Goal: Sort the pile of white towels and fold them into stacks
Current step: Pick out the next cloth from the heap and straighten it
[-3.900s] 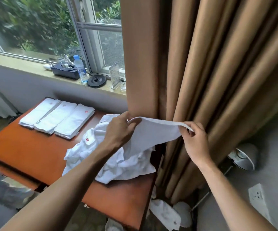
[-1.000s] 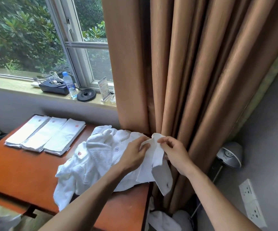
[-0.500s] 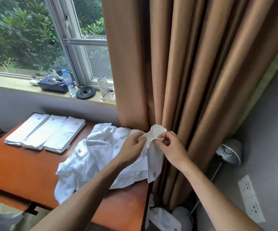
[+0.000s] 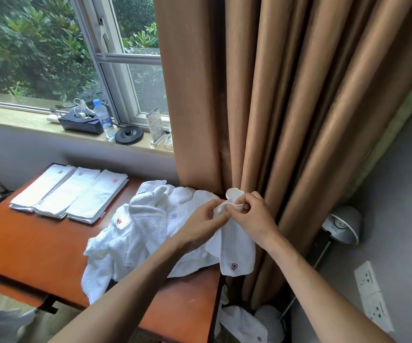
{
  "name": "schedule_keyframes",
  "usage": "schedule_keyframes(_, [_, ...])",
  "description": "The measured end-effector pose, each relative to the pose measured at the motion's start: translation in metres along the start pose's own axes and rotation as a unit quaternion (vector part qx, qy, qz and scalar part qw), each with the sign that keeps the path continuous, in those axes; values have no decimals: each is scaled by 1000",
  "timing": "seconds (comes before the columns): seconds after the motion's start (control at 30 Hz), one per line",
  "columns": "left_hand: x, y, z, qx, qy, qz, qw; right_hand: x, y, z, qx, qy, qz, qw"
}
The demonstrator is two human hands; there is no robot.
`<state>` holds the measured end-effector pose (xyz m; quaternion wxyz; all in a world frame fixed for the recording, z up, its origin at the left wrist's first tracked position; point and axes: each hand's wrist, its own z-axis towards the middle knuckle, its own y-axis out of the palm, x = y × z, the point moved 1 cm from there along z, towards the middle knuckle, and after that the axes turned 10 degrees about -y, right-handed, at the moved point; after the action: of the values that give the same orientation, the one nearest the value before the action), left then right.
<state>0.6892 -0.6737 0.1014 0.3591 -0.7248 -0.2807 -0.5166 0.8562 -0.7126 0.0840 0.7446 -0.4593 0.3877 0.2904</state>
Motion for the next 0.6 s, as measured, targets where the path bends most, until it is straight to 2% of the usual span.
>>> schedule_keyframes(0.3, [-2,-4,7,47,70,150,985,6,-9,0,-16,11,18,1000])
schedule_keyframes(0.5, [5,-11,12,93,146,153,973,13,-22,0,-15,0,0,1000])
schedule_keyframes(0.6, [8,-20,17,114,157,153,969,16,-28,3,3,-16,-28,999])
